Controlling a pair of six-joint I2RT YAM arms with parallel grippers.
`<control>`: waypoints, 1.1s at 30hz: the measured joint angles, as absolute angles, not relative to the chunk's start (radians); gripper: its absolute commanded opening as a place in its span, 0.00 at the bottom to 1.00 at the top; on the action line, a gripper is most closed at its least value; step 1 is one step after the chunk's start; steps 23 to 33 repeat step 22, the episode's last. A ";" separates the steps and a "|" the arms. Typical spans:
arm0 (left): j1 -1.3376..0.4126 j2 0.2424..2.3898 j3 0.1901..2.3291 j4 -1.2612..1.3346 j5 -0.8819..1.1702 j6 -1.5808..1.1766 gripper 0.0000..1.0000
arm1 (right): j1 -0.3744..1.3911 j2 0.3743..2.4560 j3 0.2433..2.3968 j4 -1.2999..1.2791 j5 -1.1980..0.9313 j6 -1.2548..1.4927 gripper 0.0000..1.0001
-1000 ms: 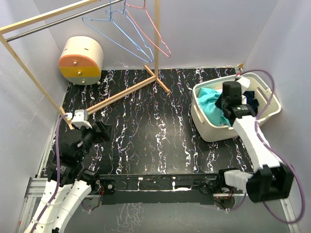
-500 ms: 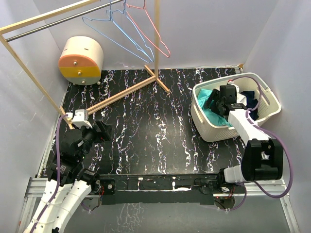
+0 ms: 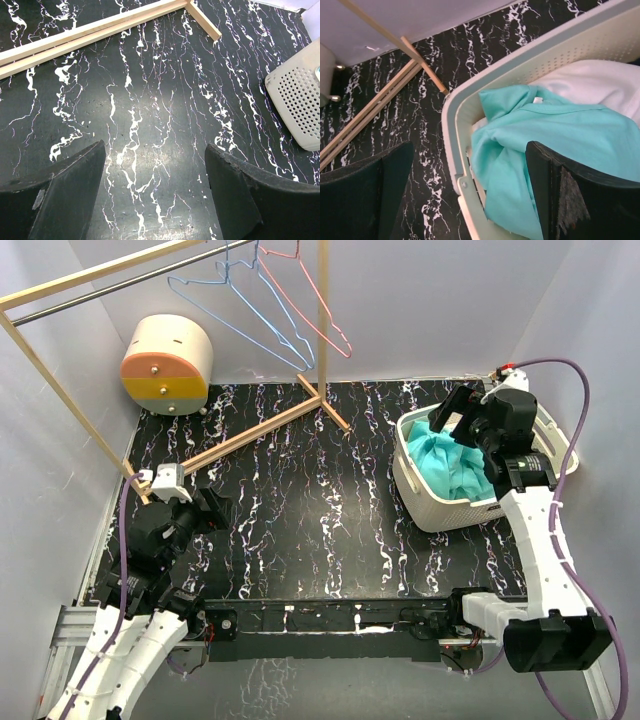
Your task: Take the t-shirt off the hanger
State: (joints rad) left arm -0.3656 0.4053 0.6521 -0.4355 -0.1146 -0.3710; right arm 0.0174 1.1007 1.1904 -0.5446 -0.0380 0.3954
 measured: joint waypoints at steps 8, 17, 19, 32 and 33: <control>-0.366 0.405 0.652 -0.435 -0.112 -0.371 0.79 | 0.017 1.049 1.219 -0.580 -0.142 0.351 0.98; -0.366 0.405 0.652 -0.435 -0.111 -0.371 0.79 | 0.017 0.966 1.219 -0.573 -0.223 0.332 0.98; -0.366 0.405 0.652 -0.435 -0.112 -0.371 0.79 | 0.017 0.956 1.219 -0.572 -0.239 0.327 0.98; -0.366 0.404 0.652 -0.435 -0.112 -0.371 0.79 | 0.017 0.947 1.215 -0.572 -0.250 0.327 0.98; -0.366 0.404 0.652 -0.435 -0.112 -0.371 0.79 | 0.017 0.947 1.215 -0.572 -0.250 0.327 0.98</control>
